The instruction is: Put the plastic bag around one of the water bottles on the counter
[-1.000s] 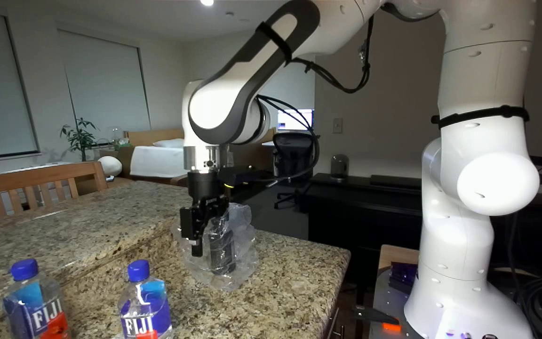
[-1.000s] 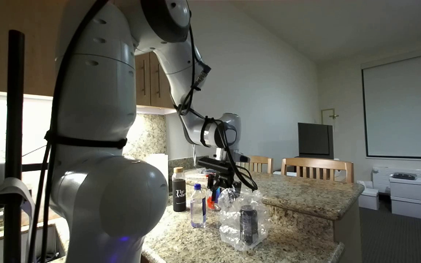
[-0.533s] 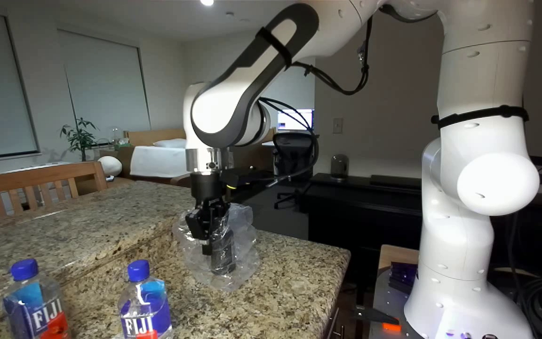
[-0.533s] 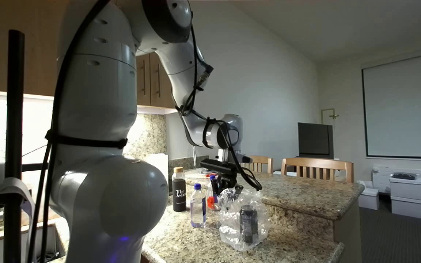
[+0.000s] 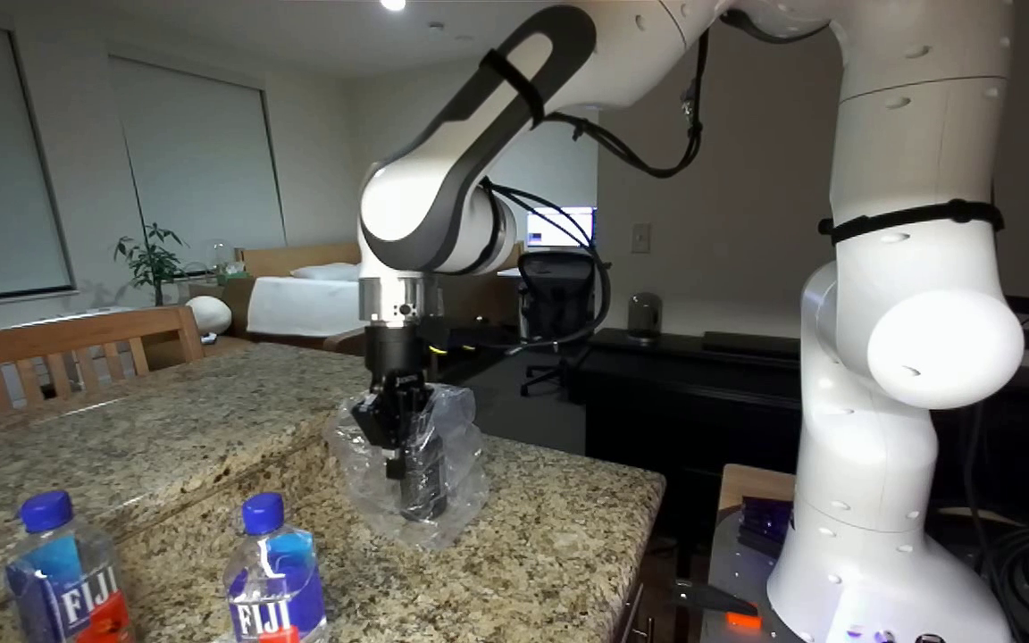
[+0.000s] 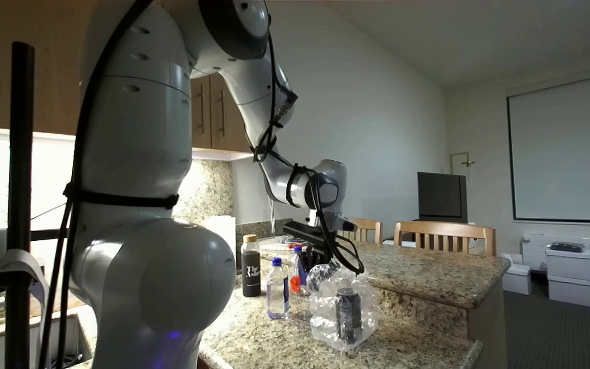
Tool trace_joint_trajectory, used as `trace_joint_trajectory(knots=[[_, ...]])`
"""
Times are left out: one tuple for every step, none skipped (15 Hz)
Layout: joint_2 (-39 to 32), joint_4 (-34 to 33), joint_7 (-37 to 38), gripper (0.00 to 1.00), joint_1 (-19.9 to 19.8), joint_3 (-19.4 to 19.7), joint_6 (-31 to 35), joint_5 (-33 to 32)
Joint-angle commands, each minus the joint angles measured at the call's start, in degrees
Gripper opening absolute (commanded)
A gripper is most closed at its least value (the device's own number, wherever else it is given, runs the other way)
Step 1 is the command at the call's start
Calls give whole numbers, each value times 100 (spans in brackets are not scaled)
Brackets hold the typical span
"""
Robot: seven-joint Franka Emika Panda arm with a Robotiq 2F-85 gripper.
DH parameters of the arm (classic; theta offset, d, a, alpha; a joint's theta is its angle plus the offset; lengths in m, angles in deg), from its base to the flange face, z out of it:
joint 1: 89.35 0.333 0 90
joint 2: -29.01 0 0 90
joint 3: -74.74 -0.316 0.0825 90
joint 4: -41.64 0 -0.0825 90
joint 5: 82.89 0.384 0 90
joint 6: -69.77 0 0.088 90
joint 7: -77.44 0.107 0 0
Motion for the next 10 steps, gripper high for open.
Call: trace_joint_trajectory(knots=[[106, 104, -623, 13, -91, 55, -63, 684], [122, 91, -721, 13, -104, 78, -83, 797], [146, 79, -797, 13, -116, 101, -107, 879], [185, 62, -845, 12, -136, 130, -121, 915], [212, 48, -887, 12, -153, 150, -133, 933], [249, 7, -855, 12, -174, 173, -181, 862], [283, -24, -826, 12, -182, 200, -210, 791], [312, -63, -820, 12, -187, 228, -254, 763], [343, -124, -789, 13, -186, 249, -320, 713], [369, -176, -756, 12, -187, 269, -374, 661]])
